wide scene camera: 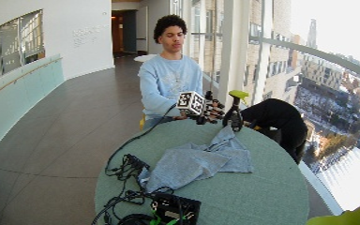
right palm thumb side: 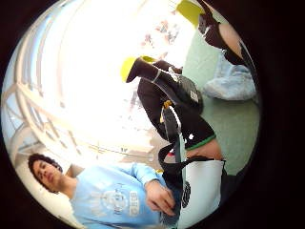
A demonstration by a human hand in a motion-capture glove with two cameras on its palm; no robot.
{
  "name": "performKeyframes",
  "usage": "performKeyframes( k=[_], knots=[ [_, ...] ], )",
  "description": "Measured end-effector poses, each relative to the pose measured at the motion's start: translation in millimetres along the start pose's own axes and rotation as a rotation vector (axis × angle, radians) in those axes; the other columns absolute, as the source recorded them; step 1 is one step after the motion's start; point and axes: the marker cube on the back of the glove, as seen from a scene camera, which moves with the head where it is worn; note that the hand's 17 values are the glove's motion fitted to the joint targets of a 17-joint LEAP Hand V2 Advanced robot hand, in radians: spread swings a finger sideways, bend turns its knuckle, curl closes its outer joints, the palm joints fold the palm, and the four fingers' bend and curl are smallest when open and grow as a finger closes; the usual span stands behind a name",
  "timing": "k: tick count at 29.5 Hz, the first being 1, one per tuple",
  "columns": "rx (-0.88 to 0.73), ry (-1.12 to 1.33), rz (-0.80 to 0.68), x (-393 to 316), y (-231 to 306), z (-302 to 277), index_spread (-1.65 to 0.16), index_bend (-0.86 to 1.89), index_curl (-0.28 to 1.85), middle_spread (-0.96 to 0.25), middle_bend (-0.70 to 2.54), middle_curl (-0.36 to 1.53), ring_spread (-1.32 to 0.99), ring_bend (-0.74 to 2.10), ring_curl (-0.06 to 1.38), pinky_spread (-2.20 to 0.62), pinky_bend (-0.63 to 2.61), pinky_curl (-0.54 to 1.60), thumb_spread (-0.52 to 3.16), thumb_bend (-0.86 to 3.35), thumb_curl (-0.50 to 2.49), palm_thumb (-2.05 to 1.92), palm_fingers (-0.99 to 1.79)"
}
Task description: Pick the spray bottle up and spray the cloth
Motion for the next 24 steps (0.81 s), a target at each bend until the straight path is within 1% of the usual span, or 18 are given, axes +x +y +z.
performKeyframes(
  k=[6,12,18,24],
  knots=[
    [0.001,0.114,0.025,27.6,63.1,-42.7,-0.32,0.12,0.29,-0.1,0.31,0.44,-0.06,0.3,0.35,0.19,0.22,0.34,1.1,-0.03,0.4,0.76,0.77],
    [-0.024,0.171,0.021,32.1,121.4,-61.7,-0.32,0.13,0.29,-0.1,0.3,0.44,-0.05,0.29,0.35,0.19,0.21,0.34,1.11,-0.03,0.38,0.73,0.76],
    [-0.01,0.239,0.023,37.5,157.4,-65.6,-0.32,0.13,0.29,-0.09,0.29,0.43,-0.05,0.27,0.34,0.2,0.19,0.34,1.1,-0.02,0.37,0.72,0.77],
    [0.009,0.247,0.03,42.9,171.3,-70.8,-0.34,0.11,0.28,-0.09,0.3,0.43,-0.05,0.28,0.35,0.2,0.2,0.34,1.11,-0.02,0.36,0.72,0.76]
  ],
)
